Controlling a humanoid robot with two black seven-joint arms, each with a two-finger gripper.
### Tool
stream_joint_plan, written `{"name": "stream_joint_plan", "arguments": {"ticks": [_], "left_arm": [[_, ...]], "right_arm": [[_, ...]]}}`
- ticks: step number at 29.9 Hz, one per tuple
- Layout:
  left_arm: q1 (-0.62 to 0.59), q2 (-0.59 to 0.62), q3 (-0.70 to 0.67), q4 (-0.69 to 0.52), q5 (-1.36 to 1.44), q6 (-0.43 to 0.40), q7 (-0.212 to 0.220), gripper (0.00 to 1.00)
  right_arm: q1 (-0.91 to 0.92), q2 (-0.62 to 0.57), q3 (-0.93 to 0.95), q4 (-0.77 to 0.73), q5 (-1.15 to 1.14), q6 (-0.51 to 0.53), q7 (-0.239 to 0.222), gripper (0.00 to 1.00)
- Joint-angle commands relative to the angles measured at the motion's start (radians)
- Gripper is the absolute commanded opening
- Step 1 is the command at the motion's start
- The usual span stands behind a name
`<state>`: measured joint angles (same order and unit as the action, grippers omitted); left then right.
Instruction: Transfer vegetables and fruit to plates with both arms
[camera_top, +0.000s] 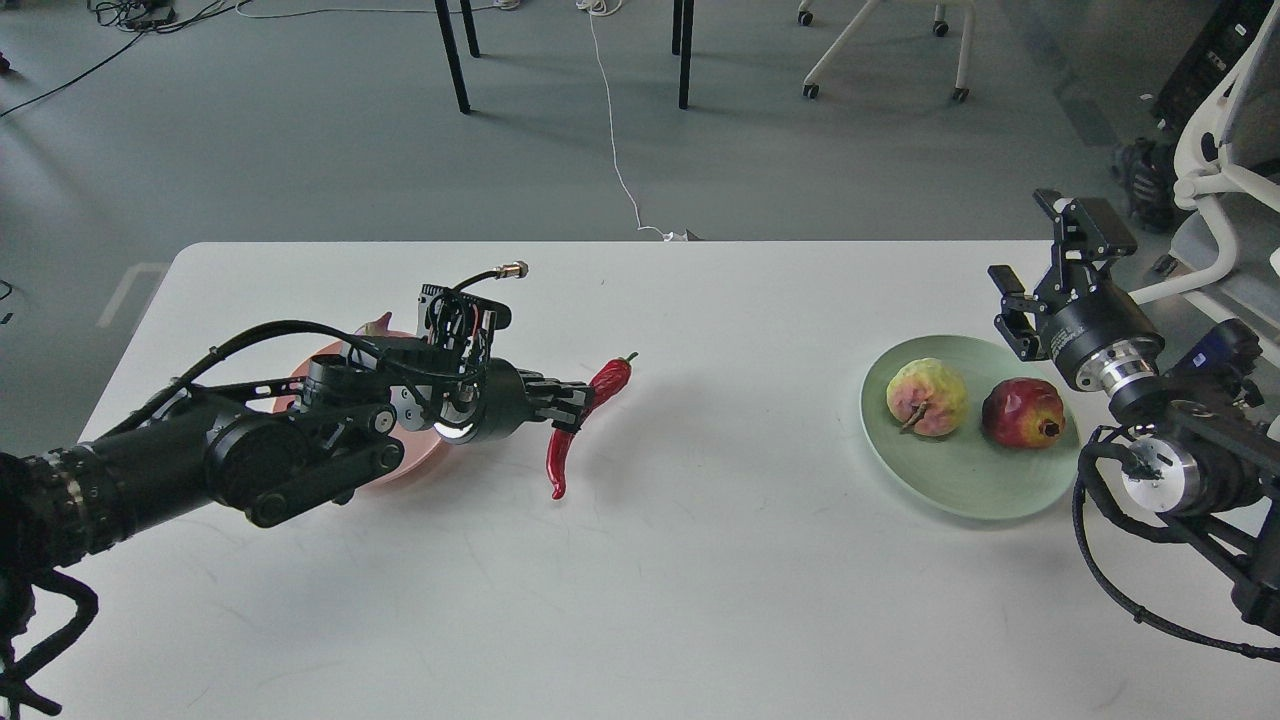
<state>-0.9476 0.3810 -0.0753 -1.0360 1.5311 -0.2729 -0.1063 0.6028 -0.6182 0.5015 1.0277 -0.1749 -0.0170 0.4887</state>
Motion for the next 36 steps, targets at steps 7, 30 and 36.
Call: {"name": "stream_joint_plan", "arguments": {"ticks": [7, 30, 36], "left_arm": [[-0.065, 0.28, -0.009, -0.179, -0.006, -0.101, -0.021, 0.07], [-0.007, 0.473, -0.047, -0.131, -0.026, -0.089, -0.17, 1.0], [0.041, 0.446, -0.221, -0.13, -0.533, -0.082, -0.338, 1.0]], "right_arm": [[0.0, 0.0, 0.0, 0.003, 0.0, 0.0, 0.0, 0.97], [0.005, 0.002, -0.001, 0.003, 0.0, 0.002, 0.0, 0.97], [0.049, 0.003, 0.017, -0.008, 0.0, -0.008, 0.0, 0.97]]}}
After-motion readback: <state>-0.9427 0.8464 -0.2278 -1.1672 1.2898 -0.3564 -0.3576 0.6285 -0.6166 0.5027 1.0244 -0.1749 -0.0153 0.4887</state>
